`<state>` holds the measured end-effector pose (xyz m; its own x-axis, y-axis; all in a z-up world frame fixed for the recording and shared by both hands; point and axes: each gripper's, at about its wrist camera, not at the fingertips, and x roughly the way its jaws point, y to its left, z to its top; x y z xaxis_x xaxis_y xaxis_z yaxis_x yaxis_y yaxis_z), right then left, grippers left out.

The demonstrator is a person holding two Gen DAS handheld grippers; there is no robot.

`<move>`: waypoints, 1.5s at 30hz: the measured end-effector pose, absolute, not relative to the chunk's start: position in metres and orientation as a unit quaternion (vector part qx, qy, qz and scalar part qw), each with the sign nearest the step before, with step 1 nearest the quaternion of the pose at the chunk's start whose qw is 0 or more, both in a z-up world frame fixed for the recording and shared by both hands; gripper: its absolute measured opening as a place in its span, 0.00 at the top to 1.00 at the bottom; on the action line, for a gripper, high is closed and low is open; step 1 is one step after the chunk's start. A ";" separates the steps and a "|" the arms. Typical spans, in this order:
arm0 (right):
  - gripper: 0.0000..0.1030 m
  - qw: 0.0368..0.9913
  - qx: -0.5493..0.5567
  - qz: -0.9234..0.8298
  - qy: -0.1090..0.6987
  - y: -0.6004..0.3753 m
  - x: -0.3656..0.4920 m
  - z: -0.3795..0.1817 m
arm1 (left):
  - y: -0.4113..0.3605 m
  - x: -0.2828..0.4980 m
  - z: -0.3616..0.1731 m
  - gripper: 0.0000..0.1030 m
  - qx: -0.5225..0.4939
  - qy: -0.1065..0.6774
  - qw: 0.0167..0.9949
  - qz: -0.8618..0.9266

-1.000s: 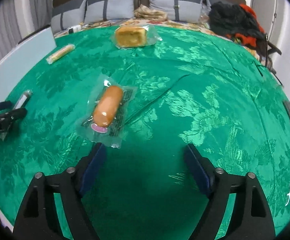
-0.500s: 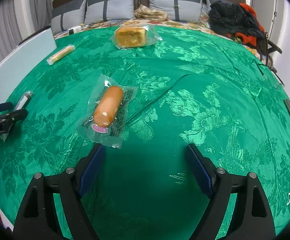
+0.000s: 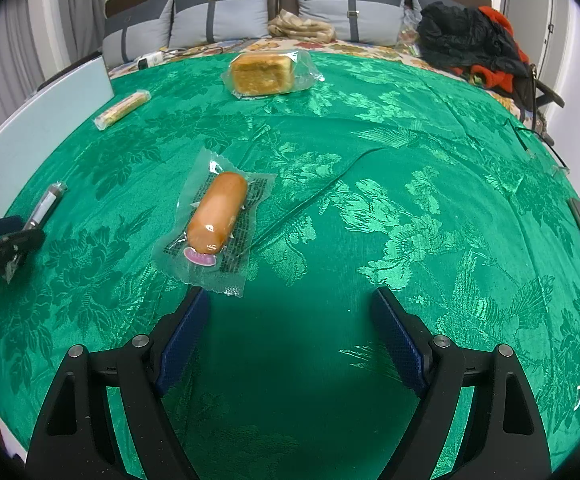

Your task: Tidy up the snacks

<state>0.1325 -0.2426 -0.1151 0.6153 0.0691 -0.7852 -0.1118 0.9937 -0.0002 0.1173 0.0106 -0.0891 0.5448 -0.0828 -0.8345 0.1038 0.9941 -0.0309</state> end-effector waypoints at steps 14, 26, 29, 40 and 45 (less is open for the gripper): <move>0.17 0.898 0.032 0.068 0.435 -0.256 0.130 -0.109 | 0.043 0.083 -0.080 0.82 -0.088 0.487 0.867 -0.049; 0.19 0.837 -0.024 0.039 0.546 -0.175 0.201 -0.109 | 0.032 0.049 -0.048 0.82 -0.079 0.440 0.889 -0.099; 0.41 0.839 -0.029 0.029 0.543 -0.173 0.199 -0.109 | 0.034 0.042 -0.041 0.82 -0.078 0.430 0.894 -0.102; 0.57 0.834 0.108 0.069 0.537 -0.222 0.168 -0.088 | 0.032 0.037 -0.037 0.82 -0.079 0.427 0.894 -0.114; 0.57 0.826 0.208 0.095 0.514 -0.238 0.151 -0.080 | 0.034 0.032 -0.031 0.82 -0.091 0.425 0.893 -0.118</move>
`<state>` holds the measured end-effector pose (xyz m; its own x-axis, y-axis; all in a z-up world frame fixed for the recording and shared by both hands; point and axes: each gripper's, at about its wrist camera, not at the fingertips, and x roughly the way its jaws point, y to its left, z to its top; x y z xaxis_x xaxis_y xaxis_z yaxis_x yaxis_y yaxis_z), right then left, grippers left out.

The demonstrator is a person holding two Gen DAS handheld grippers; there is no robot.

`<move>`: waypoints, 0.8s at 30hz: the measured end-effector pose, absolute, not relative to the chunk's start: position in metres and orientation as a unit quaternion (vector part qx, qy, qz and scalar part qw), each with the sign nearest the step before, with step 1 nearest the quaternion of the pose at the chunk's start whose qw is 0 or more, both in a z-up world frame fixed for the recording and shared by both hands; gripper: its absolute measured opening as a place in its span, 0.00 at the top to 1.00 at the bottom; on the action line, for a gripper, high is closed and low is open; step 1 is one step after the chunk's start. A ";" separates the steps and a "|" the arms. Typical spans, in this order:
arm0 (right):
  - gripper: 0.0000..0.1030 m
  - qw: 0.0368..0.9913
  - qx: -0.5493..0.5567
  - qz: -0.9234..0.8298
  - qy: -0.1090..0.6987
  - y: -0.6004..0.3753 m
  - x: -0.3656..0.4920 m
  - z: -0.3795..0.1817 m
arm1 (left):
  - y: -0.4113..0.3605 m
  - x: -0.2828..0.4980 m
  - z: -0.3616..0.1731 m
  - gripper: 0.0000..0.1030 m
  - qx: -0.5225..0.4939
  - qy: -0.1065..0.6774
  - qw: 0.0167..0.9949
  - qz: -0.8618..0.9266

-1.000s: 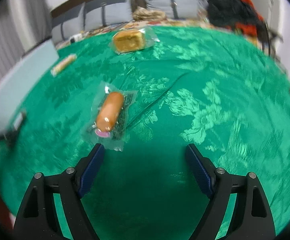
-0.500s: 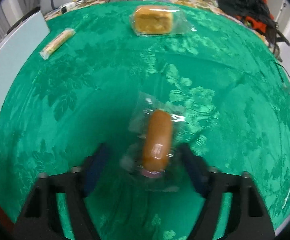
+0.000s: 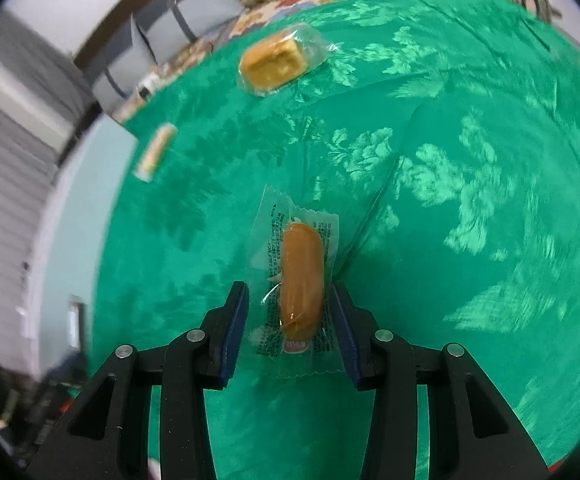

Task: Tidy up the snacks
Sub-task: 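Carry both packets into the white box and open both grippers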

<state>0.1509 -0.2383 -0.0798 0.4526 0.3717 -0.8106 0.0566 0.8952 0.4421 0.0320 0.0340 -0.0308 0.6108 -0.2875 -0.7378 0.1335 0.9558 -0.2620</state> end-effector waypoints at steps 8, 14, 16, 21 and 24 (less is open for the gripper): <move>0.57 0.836 0.235 0.158 0.470 -0.208 0.150 -0.026 | 0.068 0.023 0.019 0.82 -0.159 0.385 0.902 -0.113; 0.57 0.850 0.207 0.236 0.423 -0.140 0.162 0.046 | 0.143 0.021 0.066 0.82 -0.194 0.333 0.921 -0.062; 0.57 0.847 0.192 0.273 0.415 -0.106 0.167 0.067 | 0.174 0.023 0.072 0.82 -0.188 0.323 0.927 -0.028; 0.57 0.834 0.136 0.352 0.404 -0.001 0.176 0.101 | 0.249 0.035 0.061 0.82 -0.179 0.350 0.918 0.049; 0.56 0.826 0.099 0.385 0.400 0.056 0.177 0.102 | 0.276 0.041 0.049 0.82 -0.157 0.367 0.912 0.090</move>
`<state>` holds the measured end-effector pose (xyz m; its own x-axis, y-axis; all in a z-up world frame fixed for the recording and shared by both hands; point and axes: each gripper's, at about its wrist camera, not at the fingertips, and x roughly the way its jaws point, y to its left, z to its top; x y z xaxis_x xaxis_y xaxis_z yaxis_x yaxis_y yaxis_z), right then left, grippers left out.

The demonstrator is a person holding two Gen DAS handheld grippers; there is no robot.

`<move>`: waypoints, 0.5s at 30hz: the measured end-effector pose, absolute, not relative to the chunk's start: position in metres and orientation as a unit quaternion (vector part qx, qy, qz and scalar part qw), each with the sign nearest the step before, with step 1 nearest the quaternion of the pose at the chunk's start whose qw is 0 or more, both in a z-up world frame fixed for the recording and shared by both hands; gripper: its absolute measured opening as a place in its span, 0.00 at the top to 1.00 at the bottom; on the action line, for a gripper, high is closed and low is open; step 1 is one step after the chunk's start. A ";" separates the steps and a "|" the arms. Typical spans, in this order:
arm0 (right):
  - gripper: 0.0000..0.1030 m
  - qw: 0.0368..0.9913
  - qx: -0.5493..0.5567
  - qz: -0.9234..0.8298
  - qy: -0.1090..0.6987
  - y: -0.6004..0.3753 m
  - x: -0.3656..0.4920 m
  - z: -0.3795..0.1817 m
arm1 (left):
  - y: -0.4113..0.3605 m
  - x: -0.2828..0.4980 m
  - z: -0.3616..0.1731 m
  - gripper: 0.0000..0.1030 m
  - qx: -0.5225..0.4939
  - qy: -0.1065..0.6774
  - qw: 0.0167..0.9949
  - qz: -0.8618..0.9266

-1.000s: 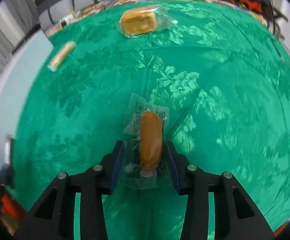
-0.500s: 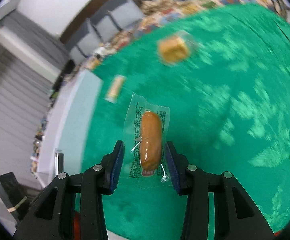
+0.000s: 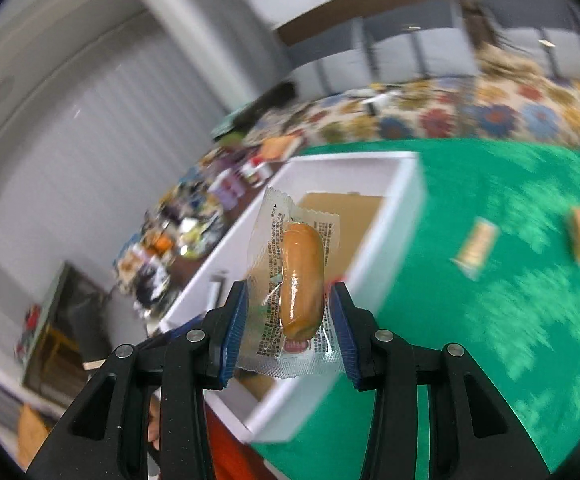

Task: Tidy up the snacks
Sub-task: 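Carry both packets into the white box and open both grippers, then lift both open grippers out of the box back over the cover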

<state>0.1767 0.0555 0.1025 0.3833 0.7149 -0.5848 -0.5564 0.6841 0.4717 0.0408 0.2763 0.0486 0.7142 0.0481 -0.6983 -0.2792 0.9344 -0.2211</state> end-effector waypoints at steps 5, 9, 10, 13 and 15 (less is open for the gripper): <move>0.43 0.829 0.026 0.404 0.386 0.123 0.172 0.083 | 0.297 0.042 0.022 0.79 -0.133 0.396 0.899 0.132; 0.39 0.837 0.008 0.395 0.378 0.124 0.168 0.072 | 0.301 0.037 0.006 0.13 -0.151 0.396 0.890 0.165; 0.37 0.841 0.006 0.392 0.372 0.119 0.167 0.071 | 0.299 0.035 0.007 0.13 -0.150 0.388 0.893 0.169; 0.33 0.860 -0.004 0.369 0.352 0.094 0.169 0.069 | 0.290 0.033 0.007 0.13 -0.149 0.392 0.893 0.165; 0.33 0.873 -0.012 0.348 0.342 0.074 0.169 0.063 | 0.281 0.029 0.009 0.13 -0.154 0.382 0.898 0.158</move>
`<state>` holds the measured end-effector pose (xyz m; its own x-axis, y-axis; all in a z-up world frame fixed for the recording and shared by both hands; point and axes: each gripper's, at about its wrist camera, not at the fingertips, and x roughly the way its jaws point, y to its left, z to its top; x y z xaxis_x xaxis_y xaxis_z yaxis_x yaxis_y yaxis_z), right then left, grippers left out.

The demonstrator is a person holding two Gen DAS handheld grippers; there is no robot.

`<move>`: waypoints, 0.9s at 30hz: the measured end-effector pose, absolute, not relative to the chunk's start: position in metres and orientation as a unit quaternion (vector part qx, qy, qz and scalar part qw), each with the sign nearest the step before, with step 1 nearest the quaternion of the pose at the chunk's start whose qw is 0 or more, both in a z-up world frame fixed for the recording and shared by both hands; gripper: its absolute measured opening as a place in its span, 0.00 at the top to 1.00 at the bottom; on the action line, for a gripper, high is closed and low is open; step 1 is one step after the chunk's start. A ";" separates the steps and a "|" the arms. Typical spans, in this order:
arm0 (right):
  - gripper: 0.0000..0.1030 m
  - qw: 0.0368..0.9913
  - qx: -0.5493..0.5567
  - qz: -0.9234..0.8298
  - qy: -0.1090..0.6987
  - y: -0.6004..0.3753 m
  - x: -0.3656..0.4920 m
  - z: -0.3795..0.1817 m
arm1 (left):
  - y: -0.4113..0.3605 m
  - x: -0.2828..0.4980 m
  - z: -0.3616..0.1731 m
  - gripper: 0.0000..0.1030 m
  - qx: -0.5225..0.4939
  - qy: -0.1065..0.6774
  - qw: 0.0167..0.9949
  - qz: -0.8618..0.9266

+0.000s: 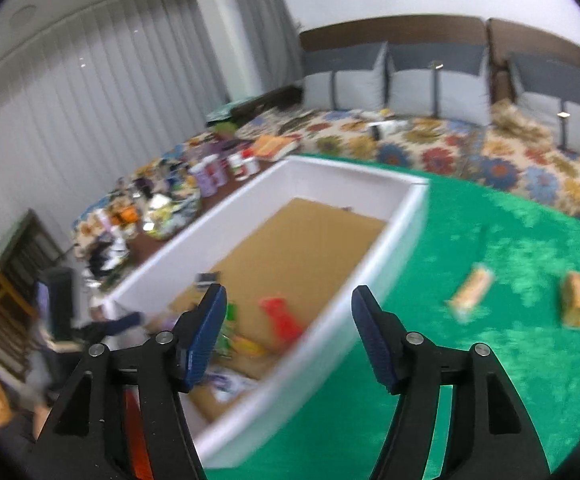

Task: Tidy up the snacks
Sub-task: 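Lift both open grippers out of the box back over the cover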

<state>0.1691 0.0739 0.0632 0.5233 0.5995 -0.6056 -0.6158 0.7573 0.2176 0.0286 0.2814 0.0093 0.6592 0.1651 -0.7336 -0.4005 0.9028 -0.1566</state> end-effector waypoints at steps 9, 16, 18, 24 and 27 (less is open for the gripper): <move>0.33 0.896 -0.079 0.176 0.399 -0.086 0.164 -0.050 | 0.205 0.006 0.031 0.13 -0.161 0.352 0.919 0.072; 0.33 0.887 0.012 0.068 0.456 -0.231 0.150 -0.098 | 0.135 0.014 0.029 0.13 -0.122 0.372 0.920 0.008; 0.33 0.890 0.025 0.047 0.453 -0.252 0.149 -0.101 | 0.116 0.019 0.025 0.13 -0.110 0.384 0.917 -0.005; 0.34 0.898 0.019 0.008 0.439 -0.288 0.156 -0.108 | 0.069 0.026 0.018 0.13 -0.066 0.405 0.911 -0.035; 0.33 0.902 0.029 0.007 0.431 -0.292 0.158 -0.106 | 0.051 0.028 0.012 0.13 -0.040 0.418 0.906 -0.044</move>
